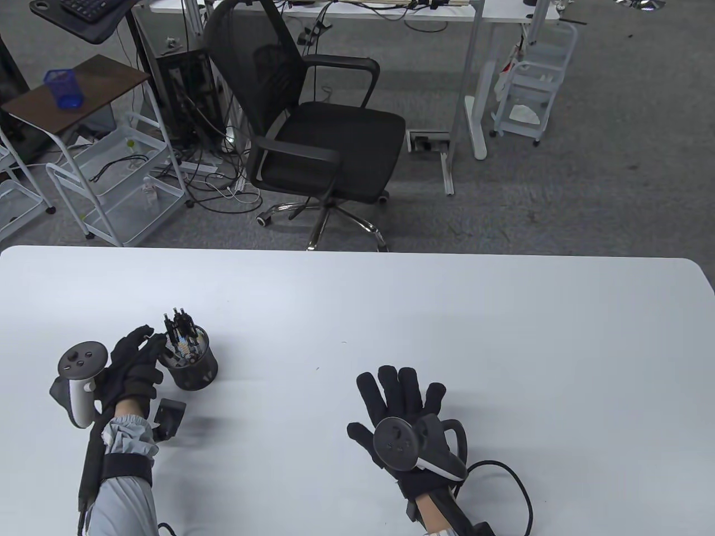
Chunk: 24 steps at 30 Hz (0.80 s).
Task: Press to open click pens
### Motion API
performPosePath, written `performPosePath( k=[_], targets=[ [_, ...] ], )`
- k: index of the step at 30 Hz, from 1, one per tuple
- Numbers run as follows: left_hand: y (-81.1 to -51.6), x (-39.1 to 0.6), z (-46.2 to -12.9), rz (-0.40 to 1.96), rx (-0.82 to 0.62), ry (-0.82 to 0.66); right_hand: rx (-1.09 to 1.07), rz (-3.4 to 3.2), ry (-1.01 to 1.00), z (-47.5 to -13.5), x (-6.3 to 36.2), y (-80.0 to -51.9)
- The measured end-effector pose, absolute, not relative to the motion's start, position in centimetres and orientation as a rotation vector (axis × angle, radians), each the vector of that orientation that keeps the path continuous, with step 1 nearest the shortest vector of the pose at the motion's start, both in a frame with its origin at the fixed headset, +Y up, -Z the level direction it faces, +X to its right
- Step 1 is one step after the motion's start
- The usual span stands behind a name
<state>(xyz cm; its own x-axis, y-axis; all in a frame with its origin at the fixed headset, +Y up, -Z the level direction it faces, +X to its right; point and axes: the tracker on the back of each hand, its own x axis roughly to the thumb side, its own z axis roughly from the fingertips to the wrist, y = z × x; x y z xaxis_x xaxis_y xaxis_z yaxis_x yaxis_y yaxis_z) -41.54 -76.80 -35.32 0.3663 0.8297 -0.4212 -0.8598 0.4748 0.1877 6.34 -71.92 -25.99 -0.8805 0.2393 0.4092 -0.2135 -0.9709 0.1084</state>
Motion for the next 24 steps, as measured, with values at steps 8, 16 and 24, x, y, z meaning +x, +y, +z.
performPosePath(
  k=[8, 16, 24],
  targets=[
    [-76.7, -41.2, -35.2, 1.121, -0.064, 0.515, 0.63, 2.843, 0.089, -26.0, 6.3, -71.9],
    [-75.5, -40.0, -34.7, 1.103, -0.045, 0.502, 0.624, 2.835, 0.072, -26.0, 6.4, -71.9],
    [-73.7, -37.9, -34.5, 1.05, -0.068, 0.438, 0.637, 2.825, 0.069, -26.0, 6.3, -71.8]
  ],
)
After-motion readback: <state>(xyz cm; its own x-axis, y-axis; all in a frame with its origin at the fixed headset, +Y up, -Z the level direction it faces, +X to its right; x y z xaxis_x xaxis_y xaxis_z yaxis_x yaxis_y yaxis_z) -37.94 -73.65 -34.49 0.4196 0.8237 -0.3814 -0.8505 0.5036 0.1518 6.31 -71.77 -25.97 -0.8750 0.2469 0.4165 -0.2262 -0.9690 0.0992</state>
